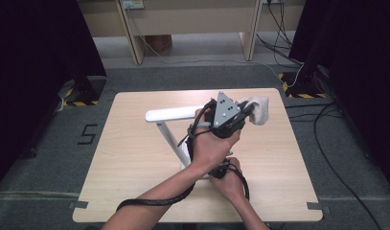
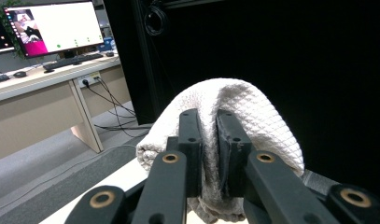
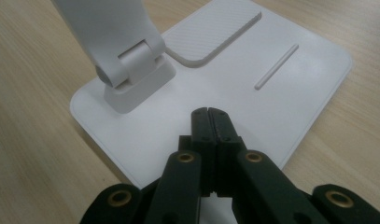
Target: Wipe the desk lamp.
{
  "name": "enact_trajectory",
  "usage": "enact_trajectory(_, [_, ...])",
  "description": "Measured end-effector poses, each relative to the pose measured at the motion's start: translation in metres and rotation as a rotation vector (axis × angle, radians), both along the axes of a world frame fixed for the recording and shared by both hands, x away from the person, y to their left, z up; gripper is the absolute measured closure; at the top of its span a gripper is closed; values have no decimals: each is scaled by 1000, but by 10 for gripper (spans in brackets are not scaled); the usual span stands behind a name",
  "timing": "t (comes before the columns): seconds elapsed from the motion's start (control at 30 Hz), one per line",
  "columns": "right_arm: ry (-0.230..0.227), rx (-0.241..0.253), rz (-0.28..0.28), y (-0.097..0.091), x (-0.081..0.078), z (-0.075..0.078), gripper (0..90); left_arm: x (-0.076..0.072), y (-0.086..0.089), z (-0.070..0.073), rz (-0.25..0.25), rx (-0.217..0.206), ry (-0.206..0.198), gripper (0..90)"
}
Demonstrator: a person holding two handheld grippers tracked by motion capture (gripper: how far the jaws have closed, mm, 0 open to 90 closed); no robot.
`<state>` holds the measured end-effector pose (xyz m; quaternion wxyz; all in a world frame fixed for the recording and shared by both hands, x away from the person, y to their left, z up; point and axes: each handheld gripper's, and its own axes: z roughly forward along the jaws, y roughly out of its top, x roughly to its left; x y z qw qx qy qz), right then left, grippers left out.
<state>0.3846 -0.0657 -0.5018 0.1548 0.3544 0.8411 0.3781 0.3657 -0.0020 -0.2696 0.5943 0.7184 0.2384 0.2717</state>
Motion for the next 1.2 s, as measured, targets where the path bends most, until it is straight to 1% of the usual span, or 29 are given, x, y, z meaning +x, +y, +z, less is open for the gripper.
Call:
enact_trajectory(0.17, [2, 4, -1, 0, 0, 0, 900, -4, -4, 1, -24, -6, 9, 813])
enact_trajectory(0.43, [-3, -1, 0, 1, 0, 0, 900, -12, -12, 0, -57, 12, 3, 812])
enact_trajectory(0.53, [-5, -1, 2, 0, 0, 0, 900, -16, -14, 0, -66, 19, -5, 812])
enact_trajectory(0.7, [-3, -3, 1, 1, 0, 0, 900, -21, -16, -1, -83, 28, -7, 812])
enact_trajectory(0.87, [-6, -6, -1, 2, 1, 0, 900, -26, -19, -4, -106, 40, -7, 812])
enact_trajectory(1.07, [-9, -7, -2, 2, 0, 0, 900, -26, -21, -9, -108, 48, 3, 812])
enact_trajectory(1.2, [-7, -12, -2, 3, 0, 1, 900, -28, -21, -12, -118, 50, 11, 812])
